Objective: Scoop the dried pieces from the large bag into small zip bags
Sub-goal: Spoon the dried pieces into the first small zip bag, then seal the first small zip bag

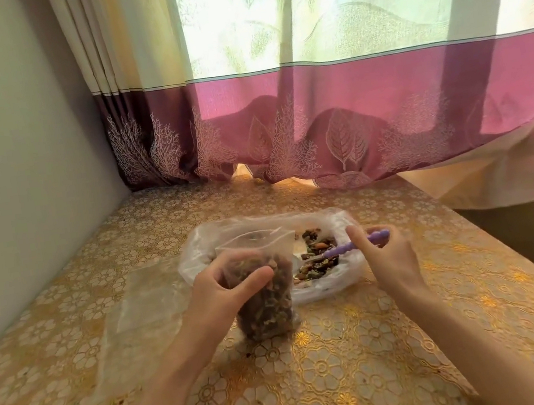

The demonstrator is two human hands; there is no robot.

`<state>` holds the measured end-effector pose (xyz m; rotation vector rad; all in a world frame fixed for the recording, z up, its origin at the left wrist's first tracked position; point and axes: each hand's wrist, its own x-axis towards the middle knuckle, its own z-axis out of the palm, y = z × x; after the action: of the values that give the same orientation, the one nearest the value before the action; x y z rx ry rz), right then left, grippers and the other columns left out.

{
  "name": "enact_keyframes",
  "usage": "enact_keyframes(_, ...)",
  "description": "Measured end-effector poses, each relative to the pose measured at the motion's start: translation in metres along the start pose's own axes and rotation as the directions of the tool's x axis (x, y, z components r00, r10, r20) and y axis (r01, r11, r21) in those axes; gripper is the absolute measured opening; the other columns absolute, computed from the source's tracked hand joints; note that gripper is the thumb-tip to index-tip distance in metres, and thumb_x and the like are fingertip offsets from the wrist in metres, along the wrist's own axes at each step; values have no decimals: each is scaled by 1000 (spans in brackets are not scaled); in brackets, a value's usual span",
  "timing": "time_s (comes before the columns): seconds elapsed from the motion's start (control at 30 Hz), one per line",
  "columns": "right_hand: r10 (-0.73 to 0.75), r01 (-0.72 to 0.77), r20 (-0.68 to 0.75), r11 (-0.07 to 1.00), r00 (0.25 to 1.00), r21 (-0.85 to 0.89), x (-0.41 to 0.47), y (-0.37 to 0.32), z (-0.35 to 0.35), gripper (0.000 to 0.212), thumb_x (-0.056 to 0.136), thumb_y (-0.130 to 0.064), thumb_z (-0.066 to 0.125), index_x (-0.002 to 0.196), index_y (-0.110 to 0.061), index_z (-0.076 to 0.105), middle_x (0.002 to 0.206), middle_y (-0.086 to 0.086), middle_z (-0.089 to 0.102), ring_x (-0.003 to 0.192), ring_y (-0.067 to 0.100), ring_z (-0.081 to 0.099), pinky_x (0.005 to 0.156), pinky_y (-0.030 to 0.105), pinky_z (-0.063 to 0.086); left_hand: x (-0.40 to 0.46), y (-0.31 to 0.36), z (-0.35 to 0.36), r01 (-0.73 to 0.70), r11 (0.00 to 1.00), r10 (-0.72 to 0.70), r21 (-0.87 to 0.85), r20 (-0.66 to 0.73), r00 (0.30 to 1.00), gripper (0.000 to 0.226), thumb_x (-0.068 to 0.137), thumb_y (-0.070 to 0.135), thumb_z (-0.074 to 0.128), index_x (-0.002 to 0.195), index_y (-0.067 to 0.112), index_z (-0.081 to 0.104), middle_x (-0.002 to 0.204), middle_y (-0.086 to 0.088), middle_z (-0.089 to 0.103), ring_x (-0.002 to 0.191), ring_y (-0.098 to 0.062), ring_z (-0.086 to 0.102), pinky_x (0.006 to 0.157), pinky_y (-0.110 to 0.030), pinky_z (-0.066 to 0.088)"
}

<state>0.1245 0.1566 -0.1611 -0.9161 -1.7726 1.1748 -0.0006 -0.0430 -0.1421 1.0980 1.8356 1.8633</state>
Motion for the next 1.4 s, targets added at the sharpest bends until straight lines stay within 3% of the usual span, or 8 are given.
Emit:
enact_keyframes(0.17, -168, 139, -140, 970, 976, -200, -4, -4, -4, 55, 87, -47, 57, 128, -11, 49, 116, 3, 54, 112, 21, 48, 98, 48, 39, -4, 5, 9, 16, 999, -20, 43, 110, 994, 51, 54, 64, 73, 98, 40, 66, 100, 20, 66, 90, 4, 62, 67, -14, 52)
enact_keyframes(0.23, -333, 304, -153, 934, 930, -185, -12, -11, -6, 42, 90, -37, 57, 123, -11, 54, 116, 3, 55, 107, 13, 51, 92, 38, 46, -7, 3, 11, 85, 994, -98, 70, 215, 972, 62, 48, 69, 72, 103, 44, 63, 103, 20, 66, 93, 4, 62, 73, -17, 52)
enact_keyframes(0.3, -440, 440, -4, 898, 898, 19, -25, -21, -5, 30, 89, -33, 56, 114, -16, 57, 107, -2, 58, 91, 2, 60, 74, 19, 53, -7, 2, 12, 130, 986, -149, 107, 193, 970, 54, 52, 63, 76, 102, 48, 61, 99, 16, 68, 93, 1, 62, 74, -18, 50)
enact_keyframes(0.43, -333, 250, 523, 942, 785, 224, -48, -31, 7, 33, 78, -44, 57, 104, -24, 65, 101, -5, 69, 93, 7, 66, 79, 24, 55, -9, 2, 16, 63, 993, -75, 101, 117, 990, 44, 55, 48, 79, 96, 42, 66, 94, 13, 71, 89, -2, 66, 67, -16, 53)
enact_keyframes(0.6, -376, 177, 432, 883, 820, 434, -52, -32, 5, 15, 81, -32, 70, 95, -31, 72, 95, -3, 73, 94, 14, 68, 76, 24, 54, -8, 8, 24, -36, 998, 30, 52, 103, 994, 44, 52, 49, 78, 94, 45, 66, 96, 12, 71, 88, -4, 67, 68, -16, 52)
enact_keyframes(0.83, -331, 177, 450, 920, 829, 350, -56, -31, 5, 12, 85, -26, 66, 80, -35, 73, 93, -5, 71, 94, 7, 64, 80, 18, 49, -14, 9, 24, -8, 998, -5, 62, 204, 979, 39, 61, 43, 77, 99, 42, 69, 100, 14, 70, 93, -5, 65, 73, -14, 50)
enact_keyframes(1.1, -215, -54, 443, 853, 870, 519, -59, -34, 5, 26, 74, -38, 63, 81, -17, 78, 90, 10, 73, 97, 23, 64, 92, 38, 47, -16, 15, 31, 33, 987, -3, -159, 190, 982, 29, 65, 34, 71, 93, 27, 75, 101, 3, 72, 100, -8, 64, 74, -14, 49)
enact_keyframes(1.4, -162, -191, 480, 774, 862, 604, -59, -38, 1, 28, 66, -39, 67, 74, -13, 77, 75, 3, 70, 79, 15, 64, 75, 22, 51, -14, 16, 24, 32, 984, -24, -175, 50, 998, 25, 57, 38, 71, 76, 23, 77, 86, -2, 74, 89, -9, 67, 70, -17, 50)
